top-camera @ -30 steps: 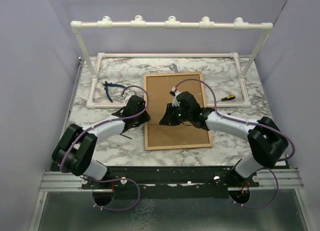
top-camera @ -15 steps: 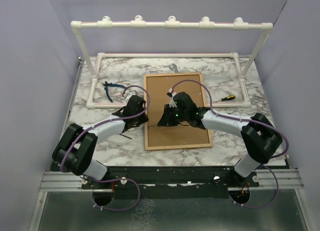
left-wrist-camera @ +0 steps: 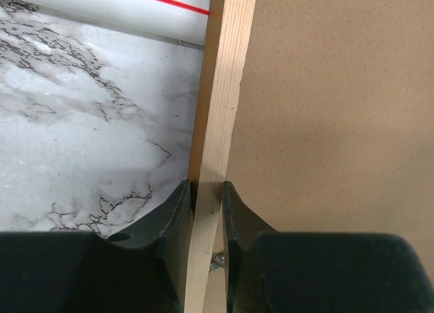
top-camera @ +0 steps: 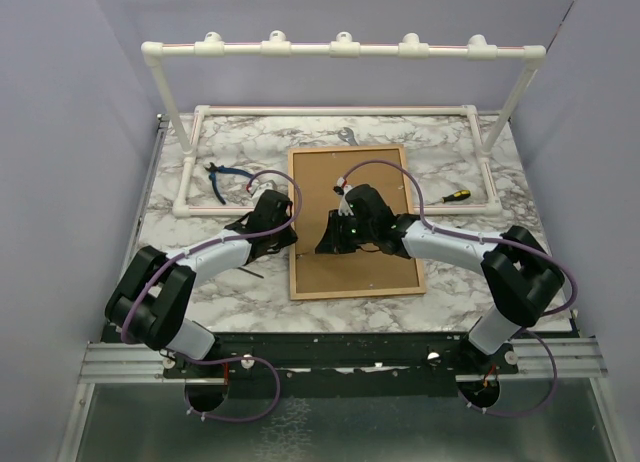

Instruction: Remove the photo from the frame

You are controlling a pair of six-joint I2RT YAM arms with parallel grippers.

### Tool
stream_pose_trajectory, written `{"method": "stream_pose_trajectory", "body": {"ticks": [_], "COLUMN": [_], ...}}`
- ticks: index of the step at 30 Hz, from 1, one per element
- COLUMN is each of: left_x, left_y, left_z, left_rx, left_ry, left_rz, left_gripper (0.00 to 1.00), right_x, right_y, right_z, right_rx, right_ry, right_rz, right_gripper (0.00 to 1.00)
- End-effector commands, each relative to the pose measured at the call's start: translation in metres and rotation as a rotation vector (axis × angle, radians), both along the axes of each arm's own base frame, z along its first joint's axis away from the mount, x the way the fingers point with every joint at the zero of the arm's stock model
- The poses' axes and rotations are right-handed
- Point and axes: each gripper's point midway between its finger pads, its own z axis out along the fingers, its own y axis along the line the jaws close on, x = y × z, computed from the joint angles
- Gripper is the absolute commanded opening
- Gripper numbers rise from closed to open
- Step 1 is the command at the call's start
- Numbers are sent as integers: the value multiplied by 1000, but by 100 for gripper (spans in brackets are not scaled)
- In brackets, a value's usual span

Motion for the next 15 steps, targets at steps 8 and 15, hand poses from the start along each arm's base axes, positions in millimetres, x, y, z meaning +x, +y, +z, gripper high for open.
{"method": "stream_pose_trajectory", "body": {"ticks": [8,15], "left_x": [7,8], "left_y": [1,0], "left_z": [6,9], "left_rx": [18,13], "left_ry": [-29,-33], "left_rz": [6,1], "left_gripper": [14,13], "right_x": [-15,-16], "right_y": [-13,-13], "right_z": [3,6], "right_rx": [-50,-54], "right_ry": [15,14], "right_rz": [24,32], "right_gripper": [1,1]}}
